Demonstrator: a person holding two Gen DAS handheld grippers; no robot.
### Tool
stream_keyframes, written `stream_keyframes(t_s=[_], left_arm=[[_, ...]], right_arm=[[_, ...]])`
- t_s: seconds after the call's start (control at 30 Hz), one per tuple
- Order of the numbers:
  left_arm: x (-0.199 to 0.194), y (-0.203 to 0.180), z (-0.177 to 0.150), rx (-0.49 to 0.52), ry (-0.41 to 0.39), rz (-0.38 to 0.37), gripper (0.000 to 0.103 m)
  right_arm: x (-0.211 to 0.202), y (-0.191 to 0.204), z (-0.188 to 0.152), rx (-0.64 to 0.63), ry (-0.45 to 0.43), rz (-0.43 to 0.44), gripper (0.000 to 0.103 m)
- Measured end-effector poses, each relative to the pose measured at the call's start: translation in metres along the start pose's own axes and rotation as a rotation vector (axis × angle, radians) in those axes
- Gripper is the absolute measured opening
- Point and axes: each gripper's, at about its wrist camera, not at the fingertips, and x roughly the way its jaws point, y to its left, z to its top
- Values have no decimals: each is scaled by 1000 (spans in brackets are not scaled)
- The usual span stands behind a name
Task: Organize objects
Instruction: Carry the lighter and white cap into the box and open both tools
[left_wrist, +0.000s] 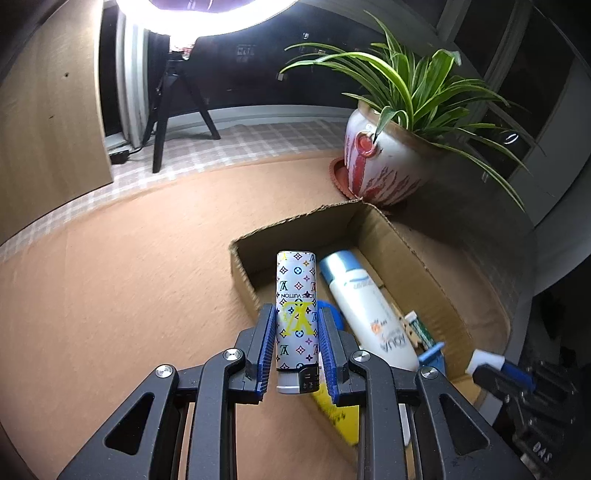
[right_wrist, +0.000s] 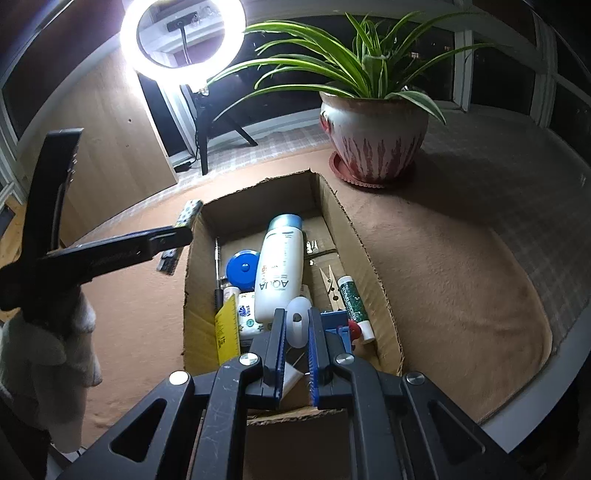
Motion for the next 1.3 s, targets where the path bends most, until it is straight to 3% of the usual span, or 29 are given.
stream_keyframes(t_s=[0.63, 0.73, 0.8, 0.9, 1.0, 1.3], left_arm=[[39, -16, 23, 26, 15, 15, 25], [38, -15, 25, 23, 7, 14, 31], [36, -14, 26, 18, -2, 18, 58], [31, -13, 28, 15, -20, 28, 62], [29, -11, 28, 10, -22, 32, 65], [12, -3, 26, 17, -43, 48, 65]], right_arm=[[17, -6, 8, -10, 21, 11, 15], [14, -5, 9, -14, 2, 4, 26], [11, -4, 9, -16, -13, -1, 44], [7, -2, 11, -31, -34, -3, 61], [6, 2, 12, -51, -44, -8, 66], [5, 12, 12, -57, -45, -4, 66]])
